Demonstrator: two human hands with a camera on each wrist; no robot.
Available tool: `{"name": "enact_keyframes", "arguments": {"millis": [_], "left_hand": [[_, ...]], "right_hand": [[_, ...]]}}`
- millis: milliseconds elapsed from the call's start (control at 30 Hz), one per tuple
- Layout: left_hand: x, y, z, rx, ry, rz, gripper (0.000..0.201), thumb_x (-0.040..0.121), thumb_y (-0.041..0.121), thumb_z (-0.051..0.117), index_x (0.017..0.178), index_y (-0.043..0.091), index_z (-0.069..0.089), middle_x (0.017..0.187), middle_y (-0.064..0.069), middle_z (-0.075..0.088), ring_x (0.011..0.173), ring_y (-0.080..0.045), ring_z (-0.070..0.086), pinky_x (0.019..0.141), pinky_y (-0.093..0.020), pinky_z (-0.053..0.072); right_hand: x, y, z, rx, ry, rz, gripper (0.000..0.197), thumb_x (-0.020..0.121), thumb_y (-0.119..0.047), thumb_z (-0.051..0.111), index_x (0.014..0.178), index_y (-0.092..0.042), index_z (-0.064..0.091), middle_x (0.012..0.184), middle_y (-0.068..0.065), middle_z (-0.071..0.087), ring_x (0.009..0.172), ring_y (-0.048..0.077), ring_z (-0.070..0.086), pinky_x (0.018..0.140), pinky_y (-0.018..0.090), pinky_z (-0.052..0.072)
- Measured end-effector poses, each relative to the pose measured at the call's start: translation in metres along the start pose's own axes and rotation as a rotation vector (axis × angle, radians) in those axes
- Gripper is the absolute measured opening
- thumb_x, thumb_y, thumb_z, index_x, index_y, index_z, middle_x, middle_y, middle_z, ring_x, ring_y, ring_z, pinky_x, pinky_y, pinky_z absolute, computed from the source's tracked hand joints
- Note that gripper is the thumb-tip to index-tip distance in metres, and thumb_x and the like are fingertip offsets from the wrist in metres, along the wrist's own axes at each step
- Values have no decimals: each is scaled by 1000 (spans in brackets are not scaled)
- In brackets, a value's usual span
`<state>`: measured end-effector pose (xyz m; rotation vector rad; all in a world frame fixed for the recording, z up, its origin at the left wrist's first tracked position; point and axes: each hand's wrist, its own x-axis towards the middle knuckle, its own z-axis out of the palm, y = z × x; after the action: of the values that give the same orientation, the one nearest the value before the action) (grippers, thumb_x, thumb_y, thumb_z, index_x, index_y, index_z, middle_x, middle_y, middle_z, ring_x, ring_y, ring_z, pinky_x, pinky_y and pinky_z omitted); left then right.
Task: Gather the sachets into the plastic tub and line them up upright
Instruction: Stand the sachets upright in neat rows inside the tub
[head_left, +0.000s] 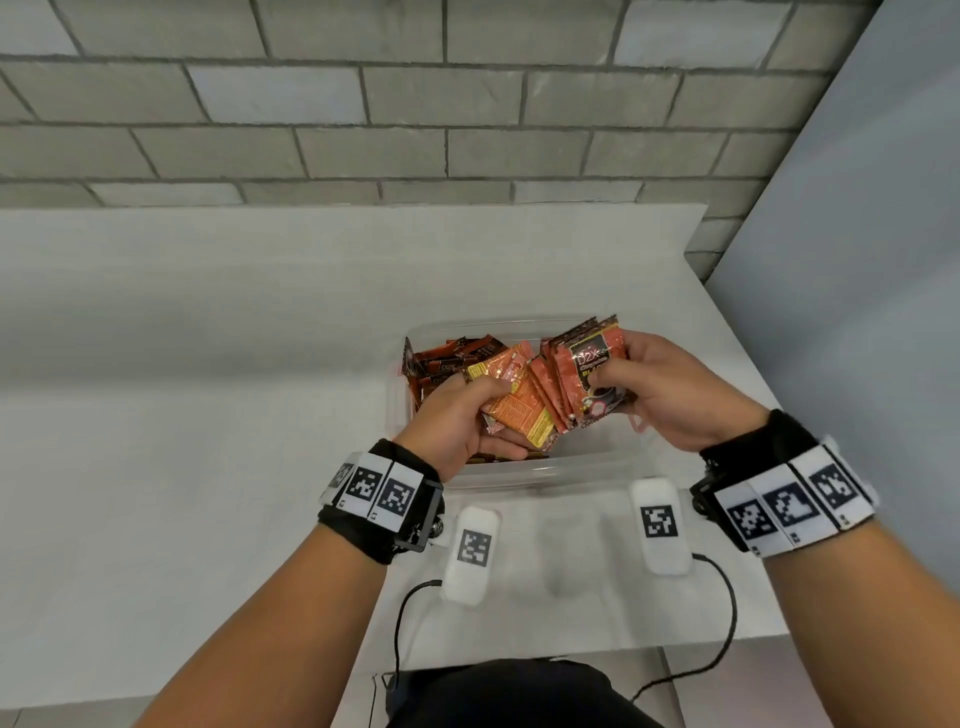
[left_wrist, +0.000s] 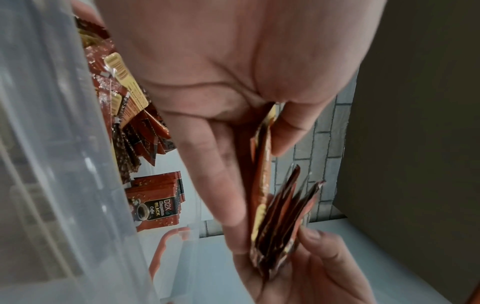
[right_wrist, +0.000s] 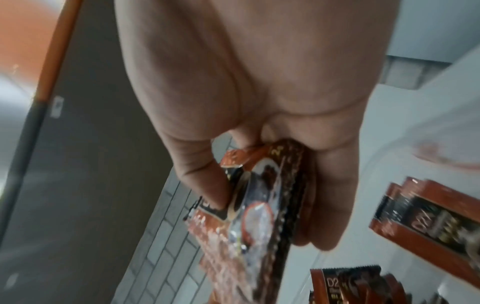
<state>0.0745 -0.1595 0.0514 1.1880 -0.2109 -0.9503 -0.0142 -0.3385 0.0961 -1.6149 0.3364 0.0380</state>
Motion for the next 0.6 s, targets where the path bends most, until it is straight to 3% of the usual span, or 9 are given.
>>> {"name": "enact_keyframes", "arguments": {"millis": [100, 200, 267, 333, 433, 533, 600], "left_hand": [[0, -2, -2, 106, -48, 24, 13, 97, 15, 49, 102, 8, 58, 71, -8, 71, 54, -18, 66, 51, -28, 57], [1, -4, -1, 140, -50, 72, 34, 88, 41, 47, 106, 16, 61, 76, -9, 71, 59, -16, 68, 52, -26, 57], [2, -5, 0, 102, -17, 64, 43, 88, 50, 41, 109, 18, 61, 78, -11, 72, 62, -18, 69, 53, -28, 58], [4, -5, -1, 29, -6, 37, 44, 97, 47, 33, 109, 15, 61, 80, -13, 72, 62, -21, 70, 53, -31, 58], [8, -6, -3, -51, -10, 58, 41, 102, 38, 30, 114, 12, 60, 89, -13, 67, 67, -22, 65, 49, -30, 54], [10, -8, -5, -34, 21, 108, 32, 102, 25, 34, 105, 5, 59, 75, -7, 51, 57, -13, 41, 47, -23, 35], [10, -10, -5, 3, 3, 121, 24, 102, 15, 35, 99, 5, 58, 72, -3, 51, 52, -9, 38, 46, -21, 34]], "right_hand": [[8, -14, 3, -218, -106, 12, 28, 86, 8, 48, 110, -3, 57, 96, 8, 65, 83, 17, 61, 71, 28, 53], [12, -19, 8, -289, -189, 54, 26, 87, 4, 51, 105, -13, 58, 97, 5, 67, 84, 15, 63, 74, 32, 54], [16, -17, 9, -291, -206, 63, 28, 88, 2, 51, 107, -16, 59, 104, 10, 68, 87, 18, 64, 79, 39, 55], [17, -14, 9, -276, -198, 60, 30, 89, 2, 51, 113, -14, 58, 110, 13, 68, 90, 20, 64, 83, 42, 54], [19, -6, 6, -169, -161, 45, 30, 93, 0, 47, 113, -19, 58, 104, 5, 70, 87, 17, 65, 78, 37, 54], [18, 3, 4, 44, -59, 42, 27, 94, -1, 46, 105, -19, 62, 94, 2, 71, 84, 18, 66, 78, 35, 56], [17, 9, 3, 122, 6, 33, 26, 94, 0, 46, 100, -18, 63, 87, -1, 72, 79, 16, 66, 73, 30, 57]]}}
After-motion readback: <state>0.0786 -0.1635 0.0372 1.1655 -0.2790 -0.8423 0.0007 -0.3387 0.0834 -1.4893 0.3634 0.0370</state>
